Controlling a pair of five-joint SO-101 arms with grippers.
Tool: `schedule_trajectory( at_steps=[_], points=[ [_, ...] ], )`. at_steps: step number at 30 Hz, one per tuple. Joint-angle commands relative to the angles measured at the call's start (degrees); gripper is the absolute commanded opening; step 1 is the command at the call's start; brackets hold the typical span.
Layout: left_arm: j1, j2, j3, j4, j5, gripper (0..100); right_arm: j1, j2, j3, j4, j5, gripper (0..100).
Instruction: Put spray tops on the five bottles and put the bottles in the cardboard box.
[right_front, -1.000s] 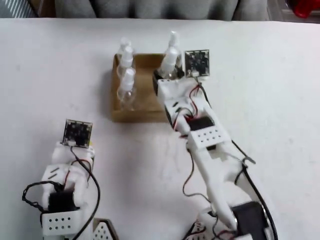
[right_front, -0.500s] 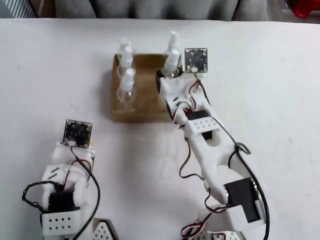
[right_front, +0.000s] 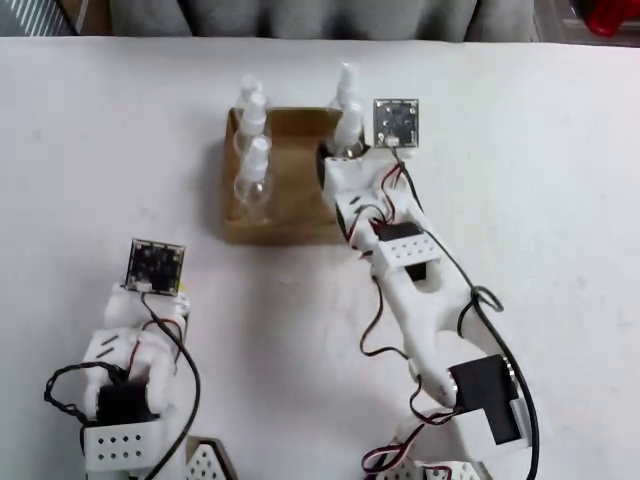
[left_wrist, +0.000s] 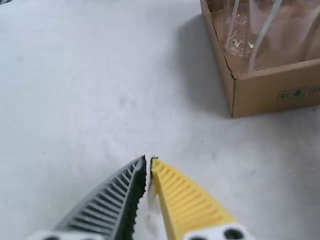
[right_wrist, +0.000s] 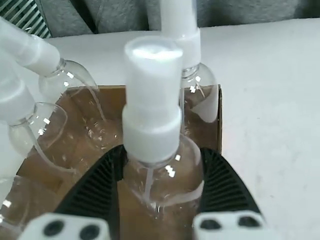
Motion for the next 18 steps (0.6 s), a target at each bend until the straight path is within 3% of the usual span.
schedule_trajectory(
  at_steps=[1,18],
  points=[
    [-0.3,-0.5,-0.2,0.4,-0.6,2,0.4,-0.7,-0.7,-1.3,0.6,1.5],
    [-0.6,-0.5,-0.2,0.5,-0.6,2,0.4,4.6,1.9,-9.4,0.6,1.5]
  ],
)
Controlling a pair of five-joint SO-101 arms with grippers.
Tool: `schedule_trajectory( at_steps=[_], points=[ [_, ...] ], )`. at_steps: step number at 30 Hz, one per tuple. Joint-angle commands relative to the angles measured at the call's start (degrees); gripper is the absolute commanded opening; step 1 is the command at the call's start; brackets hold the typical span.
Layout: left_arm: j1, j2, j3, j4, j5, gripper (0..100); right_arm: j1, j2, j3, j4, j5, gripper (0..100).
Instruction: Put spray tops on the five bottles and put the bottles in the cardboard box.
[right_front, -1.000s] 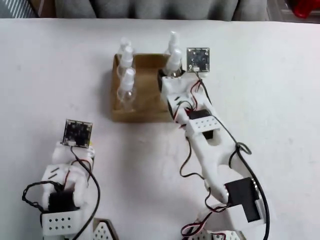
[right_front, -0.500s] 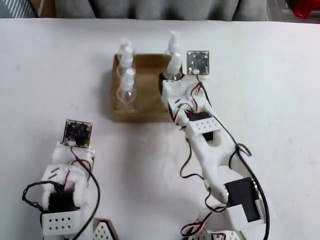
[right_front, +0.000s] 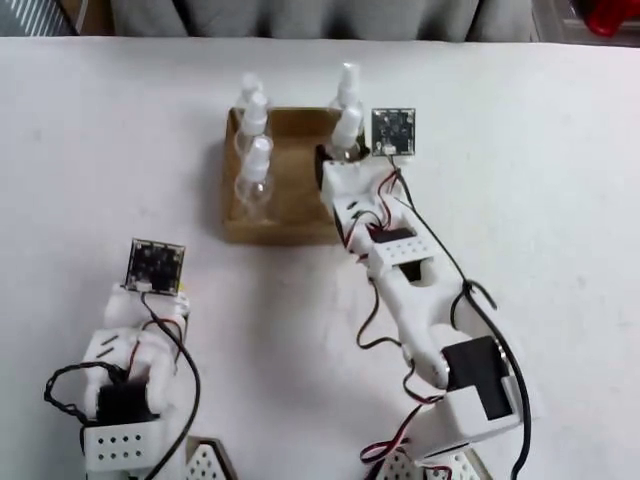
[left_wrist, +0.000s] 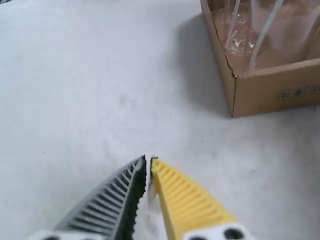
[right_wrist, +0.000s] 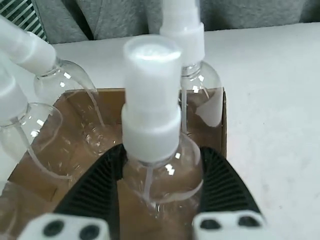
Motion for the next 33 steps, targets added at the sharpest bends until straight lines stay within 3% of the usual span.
schedule_trajectory(
  at_steps=[1,6,11,29,33],
  points=[
    [-0.6,-0.5,-0.2,0.5,-0.5,2,0.3,-2.1,1.0,-0.3,0.6,1.5],
    [-0.6,-0.5,-0.2,0.5,-0.5,2,0.3,-3.7,2.7,-0.3,0.7,1.5],
    [-0.6,-0.5,-0.2,0.6,-0.5,2,-0.9,-3.8,4.7,-0.3,7.8,1.5],
    [-0.7,-0.5,-0.2,0.7,-0.5,2,-1.6,-4.0,6.3,-0.3,6.2,1.5],
    [-0.7,-0.5,-0.2,0.7,-0.5,2,-1.7,-5.6,9.9,-6.5,6.2,1.5]
  ],
)
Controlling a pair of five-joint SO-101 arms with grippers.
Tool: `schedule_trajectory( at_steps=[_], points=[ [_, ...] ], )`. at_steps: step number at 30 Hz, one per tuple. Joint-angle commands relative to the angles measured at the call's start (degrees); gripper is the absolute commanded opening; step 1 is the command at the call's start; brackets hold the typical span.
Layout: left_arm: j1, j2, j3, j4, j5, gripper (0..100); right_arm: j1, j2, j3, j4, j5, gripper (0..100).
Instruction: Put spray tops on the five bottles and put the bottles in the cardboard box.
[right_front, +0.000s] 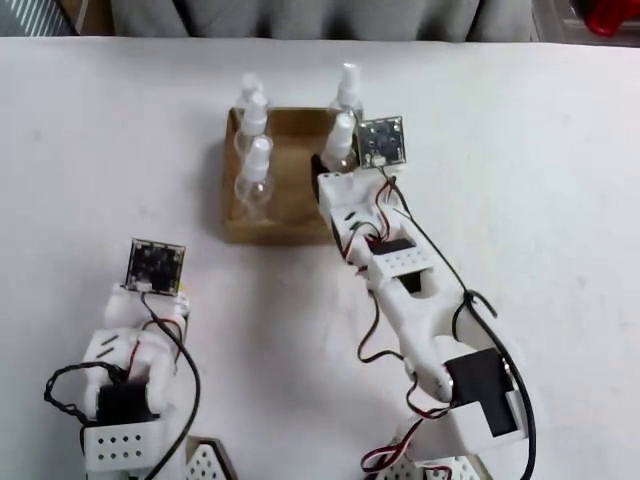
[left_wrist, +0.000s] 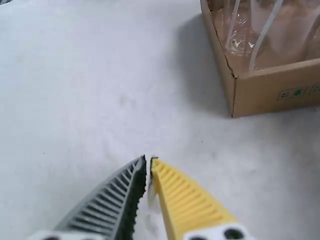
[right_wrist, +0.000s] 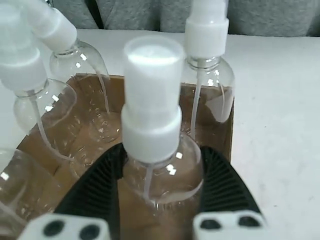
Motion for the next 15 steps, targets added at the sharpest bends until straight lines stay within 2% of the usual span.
schedule_trajectory(
  at_steps=[1,15],
  points=[
    [-0.7,-0.5,-0.2,0.7,-0.5,2,-0.7,-2.2,4.0,-5.9,0.2,1.5],
    [-0.7,-0.5,-0.2,0.7,-0.5,2,-2.0,-2.1,5.6,-8.1,0.4,2.1]
  ],
)
